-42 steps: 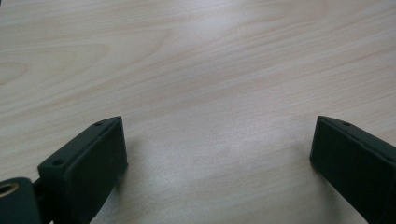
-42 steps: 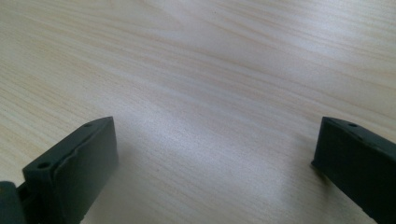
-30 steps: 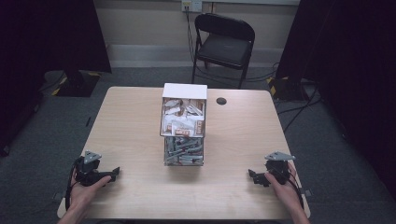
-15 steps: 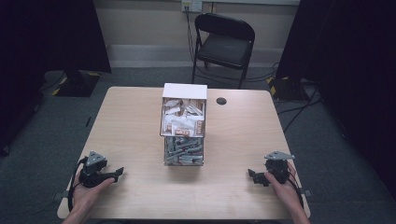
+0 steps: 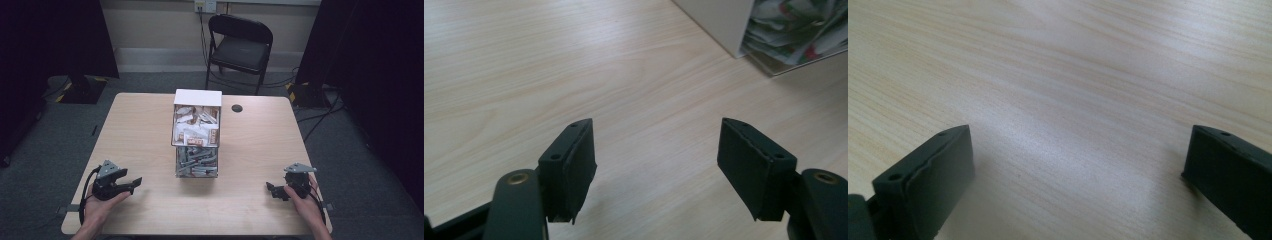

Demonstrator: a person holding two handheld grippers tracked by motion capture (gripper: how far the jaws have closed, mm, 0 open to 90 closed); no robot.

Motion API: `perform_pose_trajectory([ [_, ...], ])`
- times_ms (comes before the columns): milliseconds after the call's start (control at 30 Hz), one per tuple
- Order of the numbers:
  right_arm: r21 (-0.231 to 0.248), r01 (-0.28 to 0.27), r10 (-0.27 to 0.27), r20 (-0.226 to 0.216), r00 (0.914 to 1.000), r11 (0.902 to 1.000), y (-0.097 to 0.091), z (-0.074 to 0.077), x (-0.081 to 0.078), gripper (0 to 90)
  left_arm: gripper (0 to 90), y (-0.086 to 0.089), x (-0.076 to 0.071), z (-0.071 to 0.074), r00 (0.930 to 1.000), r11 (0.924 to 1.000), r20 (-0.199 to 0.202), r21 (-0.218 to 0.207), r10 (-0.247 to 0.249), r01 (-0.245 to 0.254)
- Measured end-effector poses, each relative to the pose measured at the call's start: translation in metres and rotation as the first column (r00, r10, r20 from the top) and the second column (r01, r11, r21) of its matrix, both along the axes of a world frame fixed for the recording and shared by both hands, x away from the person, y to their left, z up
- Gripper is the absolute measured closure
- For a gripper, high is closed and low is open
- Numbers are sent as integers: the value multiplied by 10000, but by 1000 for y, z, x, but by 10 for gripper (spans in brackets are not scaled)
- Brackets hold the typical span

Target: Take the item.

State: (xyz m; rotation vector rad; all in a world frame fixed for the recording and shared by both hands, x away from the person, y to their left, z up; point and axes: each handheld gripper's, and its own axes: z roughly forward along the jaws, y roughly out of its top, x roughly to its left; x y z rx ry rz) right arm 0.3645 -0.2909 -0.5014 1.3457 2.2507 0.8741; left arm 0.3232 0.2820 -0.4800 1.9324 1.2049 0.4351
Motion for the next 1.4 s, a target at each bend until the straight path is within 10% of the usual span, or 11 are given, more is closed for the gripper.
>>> perform_pose_trajectory([
  [333, 9, -17, 17, 28, 10000, 10000, 1, 0, 1, 0, 361, -9, -5, 15, 9967, 9957, 239, -473, -780, 790],
  [600, -1, -4, 4, 10, 10000, 10000, 2, 0, 3, 0, 395, -29, -8, 27, 9782, 9775, 665, -642, -1967, 2009],
  [800, 1, -16, 16, 11, 10000, 10000, 2, 0, 4, 0, 428, -42, -4, 33, 9783, 9783, 659, -536, -1966, 2002],
  [933, 1, -27, 27, 5, 10000, 10000, 2, 0, 4, 0, 432, -54, -2, 38, 9629, 9605, 900, -927, -2545, 2625],
  [1400, -5, -50, 50, 5, 10000, 10000, 3, 0, 6, 0, 491, -70, -2, 47, 9485, 9425, 1195, -1298, -2934, 3080],
])
